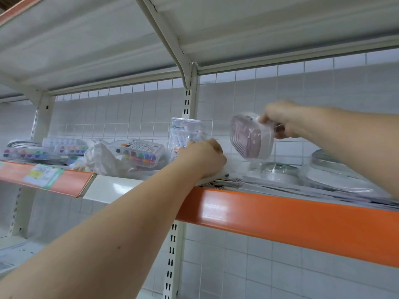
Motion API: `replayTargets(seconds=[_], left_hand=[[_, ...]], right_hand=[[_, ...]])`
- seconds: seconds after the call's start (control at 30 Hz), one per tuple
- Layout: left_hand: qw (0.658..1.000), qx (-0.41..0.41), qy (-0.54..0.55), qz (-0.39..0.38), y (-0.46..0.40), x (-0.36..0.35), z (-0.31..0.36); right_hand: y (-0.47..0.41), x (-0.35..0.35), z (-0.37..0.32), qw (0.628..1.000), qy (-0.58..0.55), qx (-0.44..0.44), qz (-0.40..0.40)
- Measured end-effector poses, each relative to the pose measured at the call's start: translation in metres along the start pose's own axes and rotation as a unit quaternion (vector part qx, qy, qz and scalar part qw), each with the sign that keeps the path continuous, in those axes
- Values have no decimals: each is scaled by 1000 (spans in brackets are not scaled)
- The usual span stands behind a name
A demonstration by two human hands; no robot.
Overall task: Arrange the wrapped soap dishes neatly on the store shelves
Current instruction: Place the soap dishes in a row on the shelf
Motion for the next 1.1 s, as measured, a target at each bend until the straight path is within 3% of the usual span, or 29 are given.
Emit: replayTargets(seconds=[0.13,0.2,0.27,0.33,0.4,0.43,0.5,0.57,0.63,0.7,0.77,0.9,1.0,1.1], left_hand=[[998,12,46,44,1,9,-4],[996,15,68,64,0,13,-7],[993,24,81,82,0,17,-11],[994,35,69,83,2,18,-13],[997,50,4,56,1,12,-13],[997,57,-40,35,-1,7,-14],[992,75,-99,-4,-3,-2,-17],[991,74,-111,-18,-4,-6,-17],[994,47,-101,-9,-3,-5,-11],[998,19,-64,3,-1,-2,-5],[999,5,-34,18,1,2,-3],[996,-8,-19,82,-2,13,0],[988,-29,4,153,0,27,5],[970,-69,35,230,9,44,12]], right_hand=[[-2,13,25,986,-71,-131,-68],[1,16,31,979,-44,-164,-112],[1,27,34,978,35,-174,-107],[-1,46,31,956,267,-111,-50],[-3,46,3,871,489,48,6],[2,34,-6,847,522,106,-5],[13,5,-7,867,472,129,-91],[30,-25,17,870,441,22,-221],[39,-38,39,813,502,-38,-291],[43,-36,39,778,560,-29,-284],[46,-33,33,781,566,-4,-265],[46,-29,8,842,493,71,-207],[57,-11,-22,865,458,180,-97],[75,17,-33,885,405,230,6]])
Point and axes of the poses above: each hand's wrist, its own y-axis away from the middle knuckle, its own x-axis out of the back of the hand, z = x × y, the point moved 9 cm from there along -y, towards the middle knuckle, and after that the axes turned 11 degrees about -y, right-handed, at the moved point
